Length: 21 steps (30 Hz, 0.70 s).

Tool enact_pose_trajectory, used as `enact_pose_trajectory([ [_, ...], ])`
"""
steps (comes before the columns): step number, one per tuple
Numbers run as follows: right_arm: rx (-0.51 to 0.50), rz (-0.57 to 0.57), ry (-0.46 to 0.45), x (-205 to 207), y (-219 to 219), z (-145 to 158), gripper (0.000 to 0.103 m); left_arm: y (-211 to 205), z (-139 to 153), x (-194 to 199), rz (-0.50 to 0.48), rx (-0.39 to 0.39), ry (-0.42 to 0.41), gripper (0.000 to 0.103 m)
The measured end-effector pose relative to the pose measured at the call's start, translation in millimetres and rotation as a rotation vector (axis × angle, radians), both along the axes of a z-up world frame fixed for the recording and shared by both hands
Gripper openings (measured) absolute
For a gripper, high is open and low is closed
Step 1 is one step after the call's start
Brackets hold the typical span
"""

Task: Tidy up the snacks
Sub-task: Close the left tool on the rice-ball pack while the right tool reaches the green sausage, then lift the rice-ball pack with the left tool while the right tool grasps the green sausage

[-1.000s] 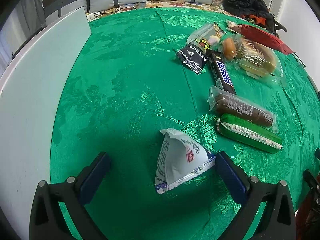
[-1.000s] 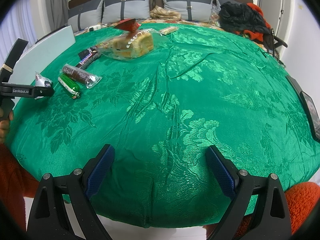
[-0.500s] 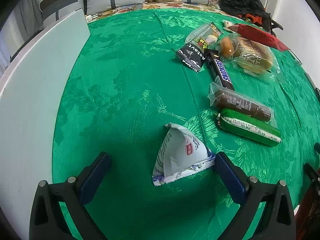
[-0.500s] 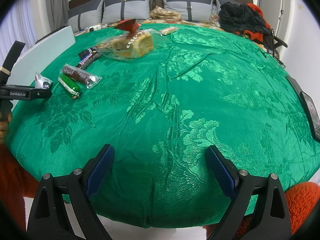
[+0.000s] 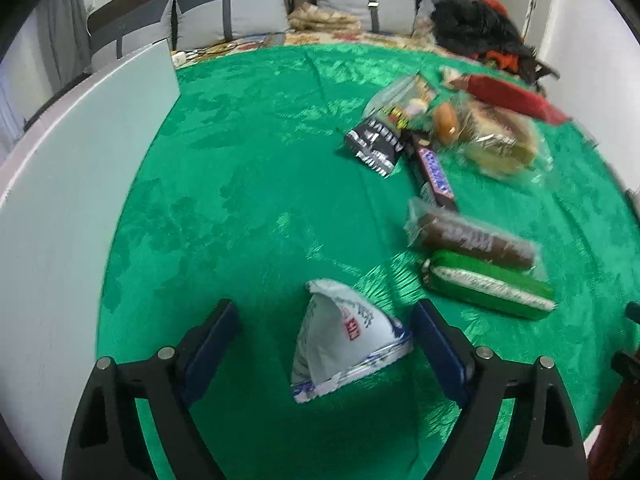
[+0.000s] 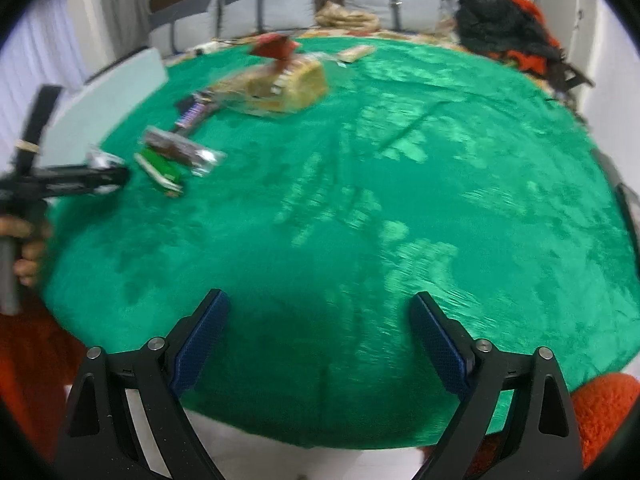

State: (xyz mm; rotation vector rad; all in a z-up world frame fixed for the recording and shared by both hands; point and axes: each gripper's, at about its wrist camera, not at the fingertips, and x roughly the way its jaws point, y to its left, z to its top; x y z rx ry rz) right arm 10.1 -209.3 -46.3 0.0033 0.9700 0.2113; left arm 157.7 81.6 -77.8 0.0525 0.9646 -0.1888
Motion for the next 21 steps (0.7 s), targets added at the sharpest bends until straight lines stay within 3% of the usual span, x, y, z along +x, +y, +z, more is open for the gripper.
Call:
enact_pose_trajectory([
  [1, 0.031, 0.02, -0.001, 3.6, 2.8, 5.2, 0.094, 2.0, 1.9, -1.0, -0.003, -0.016, -0.021, 0.048],
  [2, 0.073, 0.056, -0.008, 9.8, 7.8, 12.5, 0.094, 3.9, 3.9, -1.0, -0.008, -0.033, -0.033, 0.036],
  [4, 0.131, 0.136, -0.011, 28.0, 21.0, 23.8, 0.092, 11.4, 6.2, 2.0, -0.007, -0.09, -0.016, 0.031],
  [9, 0.178, 0.349, 0.158, 105.4, 85.4, 30.4, 0.09, 25.5, 15.2, -2.1, 0.034, -0.112, -0.008, 0.03],
  [12, 0.078, 0.445, 0.27, 143.9, 131.7, 18.0, 0.09, 31.1, 27.5, -11.2, 0.049, -0.128, -0.011, 0.03],
  [13, 0.04, 0.464, 0.282, 150.7, 141.8, 14.7, 0.085, 32.1, 32.2, -14.7, 0.051, -0.135, -0.013, 0.03],
  [14, 0.002, 0.479, 0.299, 158.3, 150.4, 9.3, 0.072, 33.6, 38.1, -18.1, 0.057, -0.143, -0.013, 0.03],
  [15, -0.04, 0.484, 0.313, 164.8, 158.6, 5.2, 0.068, 35.0, 42.2, -20.9, 0.063, -0.15, -0.013, 0.03],
  [18, -0.121, 0.504, 0.315, 178.7, 173.5, 6.7, 0.027, 40.3, 53.3, -27.4, 0.091, -0.191, -0.005, 0.03],
  [21, -0.13, 0.497, 0.356, 187.6, 172.4, 3.6, 0.026, 47.1, 62.8, -31.9, 0.119, -0.239, -0.006, 0.029],
])
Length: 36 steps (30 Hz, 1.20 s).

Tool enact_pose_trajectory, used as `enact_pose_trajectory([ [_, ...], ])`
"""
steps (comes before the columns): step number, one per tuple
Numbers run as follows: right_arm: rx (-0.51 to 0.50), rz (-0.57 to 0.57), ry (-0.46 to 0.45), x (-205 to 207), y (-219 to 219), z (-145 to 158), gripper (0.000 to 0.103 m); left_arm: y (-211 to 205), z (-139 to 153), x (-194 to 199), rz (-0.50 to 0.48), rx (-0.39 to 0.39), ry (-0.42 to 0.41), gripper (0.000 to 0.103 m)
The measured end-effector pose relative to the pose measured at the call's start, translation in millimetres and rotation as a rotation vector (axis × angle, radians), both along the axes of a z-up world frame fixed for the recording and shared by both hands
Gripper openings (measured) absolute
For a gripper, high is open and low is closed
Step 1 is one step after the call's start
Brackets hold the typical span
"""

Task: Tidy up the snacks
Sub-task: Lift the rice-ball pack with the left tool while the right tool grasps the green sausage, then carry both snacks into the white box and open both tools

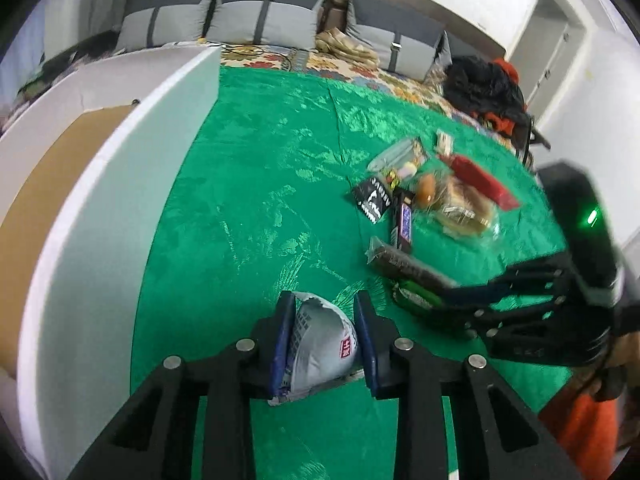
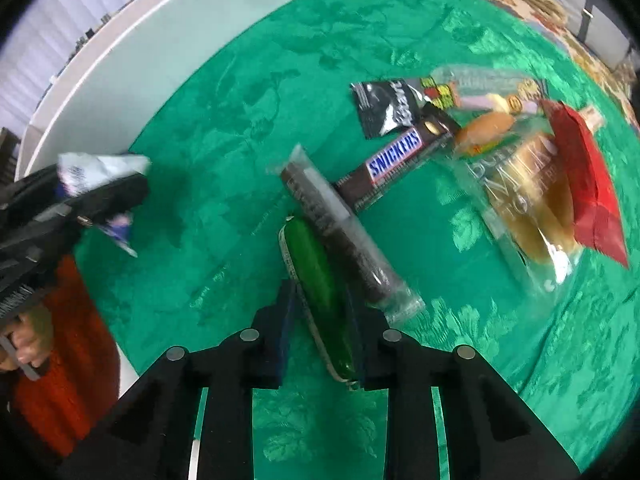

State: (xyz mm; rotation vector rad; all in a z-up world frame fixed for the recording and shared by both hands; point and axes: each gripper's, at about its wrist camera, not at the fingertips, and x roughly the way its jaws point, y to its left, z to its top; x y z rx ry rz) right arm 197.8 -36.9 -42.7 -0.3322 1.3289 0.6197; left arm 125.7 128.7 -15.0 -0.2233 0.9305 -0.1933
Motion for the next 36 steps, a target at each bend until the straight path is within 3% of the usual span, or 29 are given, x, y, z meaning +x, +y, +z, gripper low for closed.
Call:
enact_pose_trajectory([
  [5, -0.027, -0.02, -0.007, 1.5, -6.0, 1.5, 0.031, 8.5, 6.2, -4.7, 0.016, -0.04, 0.001, 0.029],
  [7, -0.051, -0.002, 0.005, -26.3, -1.9, 2.9, 0.031, 7.5, 9.0, -9.0, 0.011, -0.045, 0.0, 0.029],
  [9, -0.075, -0.002, 0.011, -23.4, 4.2, -3.6, 0.033, 5.6, 13.6, -12.3, 0.002, -0.053, -0.005, 0.029],
  [13, -0.043, -0.013, 0.024, -15.9, 9.9, -13.7, 0.024, 11.1, 29.5, -22.2, -0.009, -0.087, -0.018, 0.029],
  [17, 0.113, -0.143, 0.09, -18.0, -20.2, -7.1, 0.024, 27.6, 51.3, -32.5, 0.001, -0.14, -0.037, 0.029],
  [21, 0.363, -0.313, 0.172, -25.7, -61.7, 7.0, 0.024, 51.4, 77.4, -37.2, 0.021, -0.189, -0.071, 0.029],
  [24, 0.501, -0.354, 0.181, -28.5, -67.3, 32.0, 0.024, 75.0, 98.2, -34.2, 0.042, -0.196, -0.111, 0.029],
  [29, 0.664, -0.293, 0.147, -19.4, -19.2, 92.0, 0.024, 128.5, 117.3, -21.7, 0.129, -0.076, -0.145, 0.029],
  [33, 0.762, -0.207, 0.142, -5.4, 49.6, 130.8, 0.024, 179.1, 107.6, -13.9, 0.217, -0.023, -0.108, 0.029],
  [36, 0.778, -0.136, 0.141, 5.9, 113.7, 145.2, 0.024, 215.0, 93.2, -11.1, 0.278, 0.014, -0.064, 0.029],
])
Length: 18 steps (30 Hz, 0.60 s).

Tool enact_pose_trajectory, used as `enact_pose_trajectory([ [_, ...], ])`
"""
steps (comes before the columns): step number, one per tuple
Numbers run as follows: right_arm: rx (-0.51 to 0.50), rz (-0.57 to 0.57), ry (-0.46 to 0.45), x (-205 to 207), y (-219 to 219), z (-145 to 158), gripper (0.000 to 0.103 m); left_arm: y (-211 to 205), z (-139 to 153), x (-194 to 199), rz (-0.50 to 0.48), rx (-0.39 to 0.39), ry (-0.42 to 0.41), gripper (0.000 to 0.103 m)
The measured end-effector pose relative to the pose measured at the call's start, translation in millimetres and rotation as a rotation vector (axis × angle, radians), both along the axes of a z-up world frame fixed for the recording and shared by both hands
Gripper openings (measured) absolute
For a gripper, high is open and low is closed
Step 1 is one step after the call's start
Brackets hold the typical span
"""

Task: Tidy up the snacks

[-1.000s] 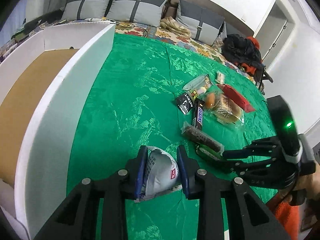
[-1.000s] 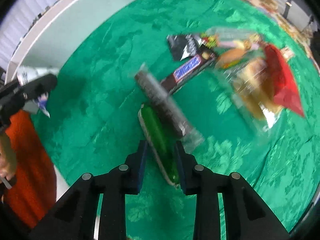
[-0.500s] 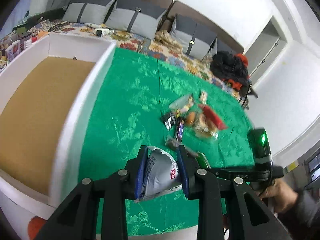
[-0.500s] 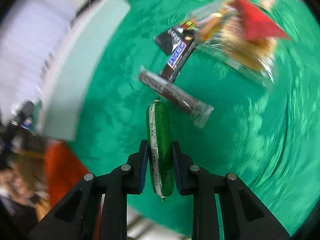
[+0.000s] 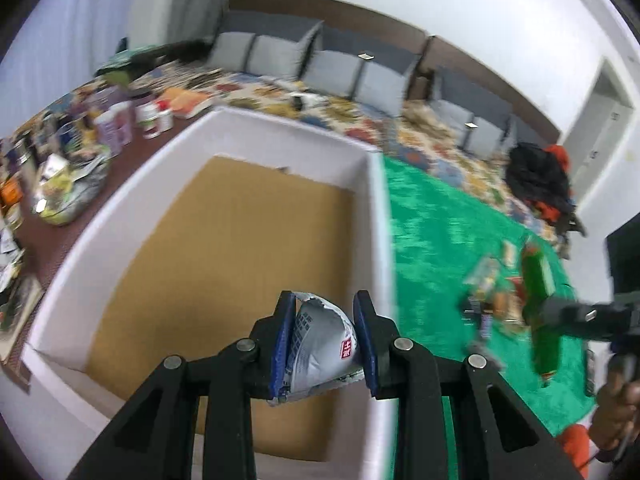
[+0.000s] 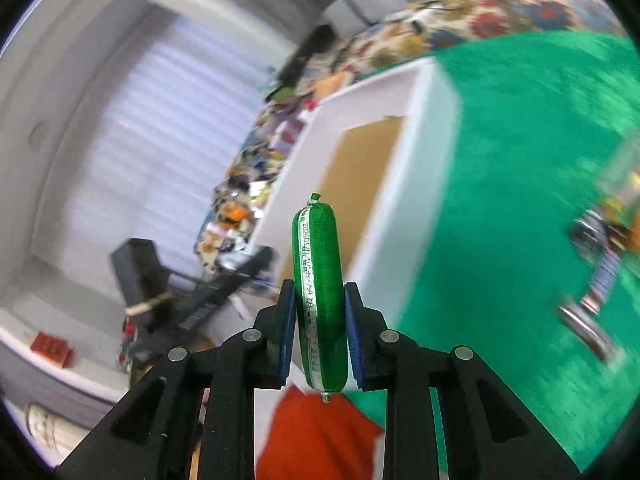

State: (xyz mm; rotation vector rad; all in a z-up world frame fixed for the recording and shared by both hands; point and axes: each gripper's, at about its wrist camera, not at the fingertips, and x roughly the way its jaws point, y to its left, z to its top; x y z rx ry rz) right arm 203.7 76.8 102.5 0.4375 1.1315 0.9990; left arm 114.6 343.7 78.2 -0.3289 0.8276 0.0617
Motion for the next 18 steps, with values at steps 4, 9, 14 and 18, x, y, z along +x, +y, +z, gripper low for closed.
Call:
enact_pose_trajectory([
  [4, -0.02, 0.052, -0.005, 1.1, 70.6, -13.8, 0.024, 28.5, -22.6, 0.0, 0.05, 0.045, 0.061, 0.03],
  [9, -0.159, 0.026, -0.059, -7.7, 101.0, -37.0, 0.056, 48.8, -57.8, -1.7, 0.162, 0.149, 0.175, 0.095],
  [14, -0.209, -0.047, -0.106, -8.8, 58.5, -48.9, 0.059, 44.6, -61.8, -16.2, 0.191, 0.147, 0.138, 0.097],
  [18, -0.288, -0.14, -0.243, -17.3, -2.1, -60.1, 0.067, 12.6, -41.3, -24.9, 0.151, 0.133, 0.056, 0.097],
])
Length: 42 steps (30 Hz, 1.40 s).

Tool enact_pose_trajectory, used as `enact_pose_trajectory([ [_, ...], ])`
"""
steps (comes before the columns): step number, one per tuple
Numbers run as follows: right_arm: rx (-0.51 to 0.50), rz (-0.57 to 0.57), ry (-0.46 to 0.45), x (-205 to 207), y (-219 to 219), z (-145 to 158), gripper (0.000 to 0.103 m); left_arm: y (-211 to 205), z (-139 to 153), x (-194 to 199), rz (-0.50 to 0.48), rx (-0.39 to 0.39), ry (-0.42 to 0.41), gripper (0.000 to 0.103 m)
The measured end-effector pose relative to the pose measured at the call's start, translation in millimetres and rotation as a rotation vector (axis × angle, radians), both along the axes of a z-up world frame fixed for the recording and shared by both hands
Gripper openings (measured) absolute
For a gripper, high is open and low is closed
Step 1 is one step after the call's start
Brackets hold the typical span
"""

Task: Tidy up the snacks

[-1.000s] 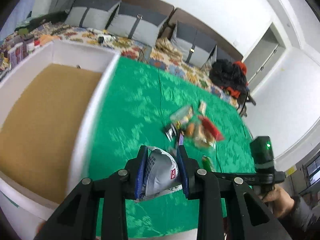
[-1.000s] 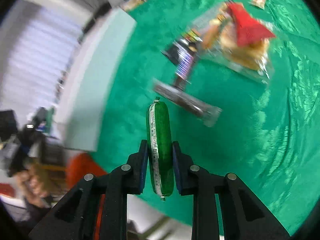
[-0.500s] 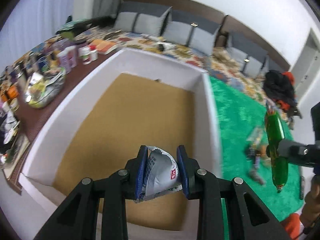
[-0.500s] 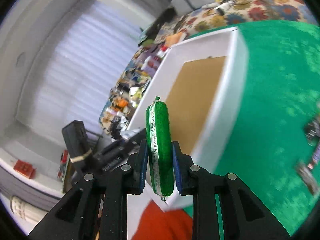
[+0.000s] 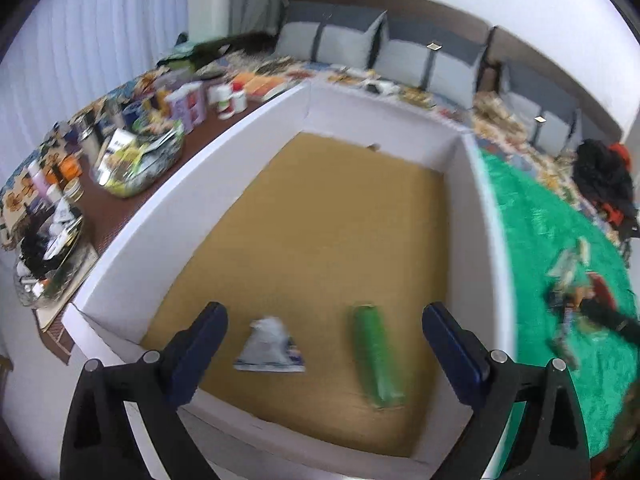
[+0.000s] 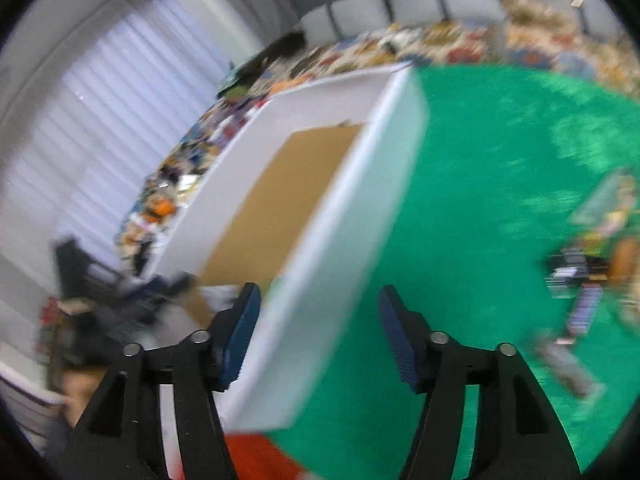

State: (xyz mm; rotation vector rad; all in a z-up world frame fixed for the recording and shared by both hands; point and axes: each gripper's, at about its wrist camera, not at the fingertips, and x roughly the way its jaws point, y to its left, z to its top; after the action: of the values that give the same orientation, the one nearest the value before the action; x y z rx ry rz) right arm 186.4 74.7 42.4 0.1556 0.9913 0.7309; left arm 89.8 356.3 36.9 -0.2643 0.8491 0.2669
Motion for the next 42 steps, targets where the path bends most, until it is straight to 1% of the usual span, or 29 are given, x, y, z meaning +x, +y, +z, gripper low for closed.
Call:
enact_pose_trajectory([
  [2, -0.07, -0.045, -0.084, -13.4, -34.8, -8.0, 0.067, -25.1, 12.5, -0.8, -0.053, -0.005, -0.03, 0.097],
  [4, -0.142, -0.097, -0.162, -33.2, -79.4, -19.8, 0.067, -60.3, 25.1, -4.9, -0.128, -0.02, -0.063, 0.097],
  [6, -0.213, -0.154, -0.223, -52.5, -119.7, -33.7, 0.067, -93.4, 34.1, -8.7, -0.205, -0.045, -0.087, 0.097],
  [7, -0.261, -0.193, -0.257, -64.3, -147.7, -42.5, 0.067, -116.5, 36.8, -11.8, -0.262, -0.066, -0.098, 0.097],
  [9, -0.346, -0.271, -0.291, -79.6, -192.1, -60.5, 0.067, -153.5, 38.5, -15.1, -0.337, -0.091, -0.098, 0.098],
  [11, -0.392, -0.34, -0.268, -85.0, -230.2, -75.4, 0.067, -195.5, 28.5, -16.5, -0.416, -0.121, -0.075, 0.1],
  [13, -0.409, -0.423, -0.241, -88.6, -268.9, -87.4, 0.067, -231.5, 10.6, -13.7, -0.458, -0.12, -0.025, 0.1],
  [15, -0.392, -0.496, -0.22, -91.8, -296.1, -91.6, 0.067, -258.1, -7.4, -7.6, -0.464, -0.115, 0.021, 0.1],
  [17, -0.36, -0.549, -0.184, -89.2, -318.9, -93.9, 0.067, -277.5, -33.5, 2.1, -0.452, -0.109, 0.068, 0.1],
  [19, -0.351, -0.57, -0.158, -84.8, -328.3, -94.6, 0.067, -288.0, -57.8, 14.0, -0.417, -0.066, 0.107, 0.1],
  [22, -0.333, -0.588, -0.132, -80.7, -338.7, -95.6, 0.067, -290.4, -85.6, 28.7, -0.367, -0.014, 0.147, 0.1],
  [26, -0.325, -0.593, -0.111, -79.8, -343.2, -98.6, 0.067, -288.0, -108.3, 45.6, -0.299, 0.019, 0.186, 0.1],
  [29, -0.305, -0.612, -0.097, -78.8, -350.4, -98.3, 0.067, -287.3, -115.2, 51.7, -0.264, 0.066, 0.183, 0.1],
  [30, -0.298, -0.618, -0.088, -77.6, -351.9, -100.2, 0.067, -287.2, -116.9, 53.2, -0.257, 0.08, 0.182, 0.102],
  [33, -0.265, -0.635, -0.047, -73.7, -357.7, -106.7, 0.067, -283.9, -119.1, 55.8, -0.239, 0.082, 0.164, 0.103],
  [35, -0.259, -0.637, -0.04, -72.0, -357.5, -108.4, 0.067, -282.9, -120.2, 55.9, -0.228, 0.086, 0.154, 0.103],
  [37, -0.268, -0.624, -0.043, -70.7, -354.0, -107.9, 0.068, -283.2, -122.2, 59.5, -0.231, 0.094, 0.131, 0.103],
  [42, -0.32, -0.585, -0.054, -69.2, -341.2, -110.5, 0.076, -282.3, -122.7, 58.6, -0.241, 0.098, 0.122, 0.103],
])
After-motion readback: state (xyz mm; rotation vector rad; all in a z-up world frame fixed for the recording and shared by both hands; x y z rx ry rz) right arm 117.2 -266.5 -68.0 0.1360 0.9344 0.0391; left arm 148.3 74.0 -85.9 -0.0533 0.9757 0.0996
